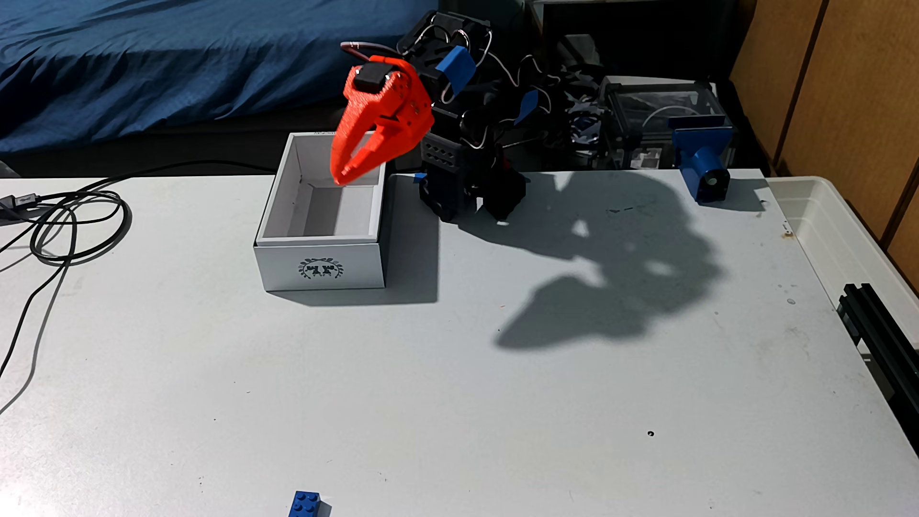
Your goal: Grab the blue brick and place in box
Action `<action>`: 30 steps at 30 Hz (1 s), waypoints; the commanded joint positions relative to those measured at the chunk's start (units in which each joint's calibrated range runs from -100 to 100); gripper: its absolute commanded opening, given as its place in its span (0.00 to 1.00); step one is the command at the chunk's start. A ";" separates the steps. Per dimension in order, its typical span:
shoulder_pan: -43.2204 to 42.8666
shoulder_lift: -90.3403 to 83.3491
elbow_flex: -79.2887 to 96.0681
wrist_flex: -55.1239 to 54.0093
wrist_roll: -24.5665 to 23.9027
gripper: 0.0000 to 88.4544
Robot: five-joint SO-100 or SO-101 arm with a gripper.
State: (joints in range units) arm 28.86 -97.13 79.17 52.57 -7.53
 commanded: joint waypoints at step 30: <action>-0.40 85.25 -49.71 5.81 -18.18 0.01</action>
State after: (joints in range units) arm 30.92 -13.94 31.96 61.44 -23.53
